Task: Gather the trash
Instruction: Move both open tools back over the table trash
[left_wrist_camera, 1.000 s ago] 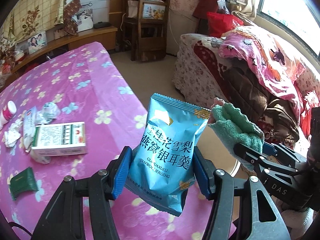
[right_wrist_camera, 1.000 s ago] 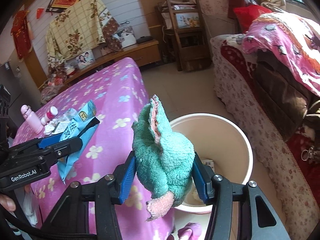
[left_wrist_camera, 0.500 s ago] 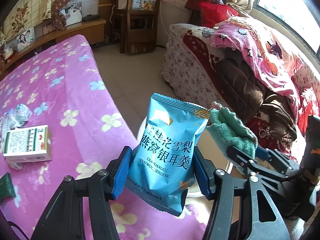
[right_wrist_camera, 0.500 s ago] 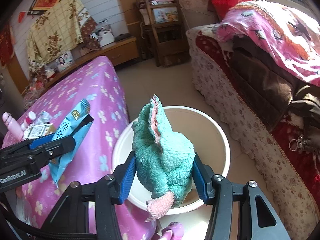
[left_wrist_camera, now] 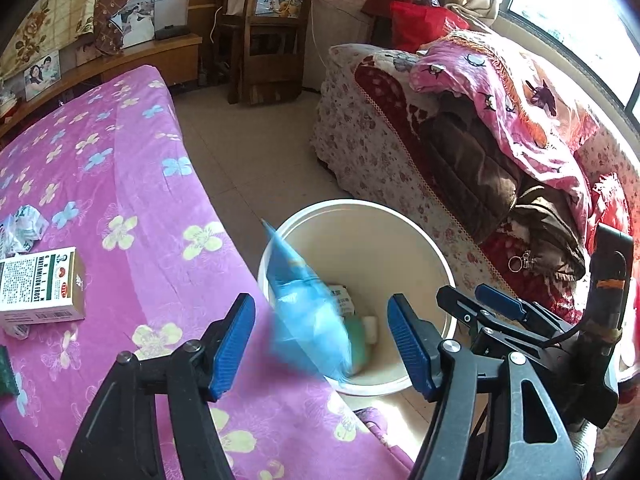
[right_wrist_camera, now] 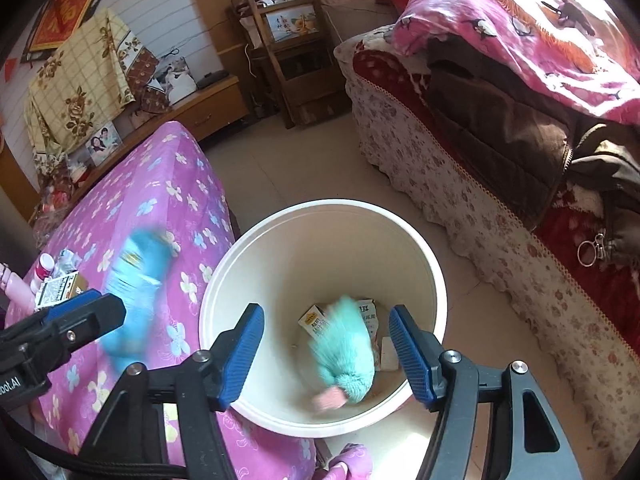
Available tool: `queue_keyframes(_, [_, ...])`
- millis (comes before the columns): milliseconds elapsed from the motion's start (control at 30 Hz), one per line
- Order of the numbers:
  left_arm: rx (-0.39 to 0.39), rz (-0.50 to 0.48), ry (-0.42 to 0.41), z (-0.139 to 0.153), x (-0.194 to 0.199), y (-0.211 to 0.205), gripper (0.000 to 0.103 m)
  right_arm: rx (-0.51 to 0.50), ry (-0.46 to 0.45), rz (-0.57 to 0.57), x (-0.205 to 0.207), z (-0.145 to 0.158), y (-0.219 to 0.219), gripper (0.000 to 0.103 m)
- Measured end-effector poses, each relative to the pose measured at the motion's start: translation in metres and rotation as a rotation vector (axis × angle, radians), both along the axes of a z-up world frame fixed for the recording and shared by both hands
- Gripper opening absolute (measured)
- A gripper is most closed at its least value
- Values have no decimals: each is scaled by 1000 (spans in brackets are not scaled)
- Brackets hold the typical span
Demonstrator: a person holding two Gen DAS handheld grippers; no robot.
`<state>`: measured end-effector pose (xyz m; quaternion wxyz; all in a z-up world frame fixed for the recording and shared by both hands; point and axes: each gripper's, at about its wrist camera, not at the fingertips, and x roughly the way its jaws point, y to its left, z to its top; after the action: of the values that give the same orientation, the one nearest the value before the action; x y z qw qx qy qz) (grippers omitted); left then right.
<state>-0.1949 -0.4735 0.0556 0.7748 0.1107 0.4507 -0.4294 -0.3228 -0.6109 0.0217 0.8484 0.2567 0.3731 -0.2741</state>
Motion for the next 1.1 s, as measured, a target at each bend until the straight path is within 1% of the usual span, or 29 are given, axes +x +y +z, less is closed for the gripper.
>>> queue_keyframes(300, [10,28,-51,6,-1,19,69,-5,-3,28,4,6,14,69])
queue_keyframes(600, [13,80,-74,12,5,44,69,-45,-12,79,13,20,41,69])
queue_keyframes(733, [9,97,-99,17,6,60,69,-56,-24,105,18,27,53,69])
queue_keyframes(867, [6,118,-100,18,10,76,69,-55,-33,133,24,33,65,69])
queue_keyframes(1100, [28,199,-79,5,36,116,69,-60,-32,198,37,37,91,69])
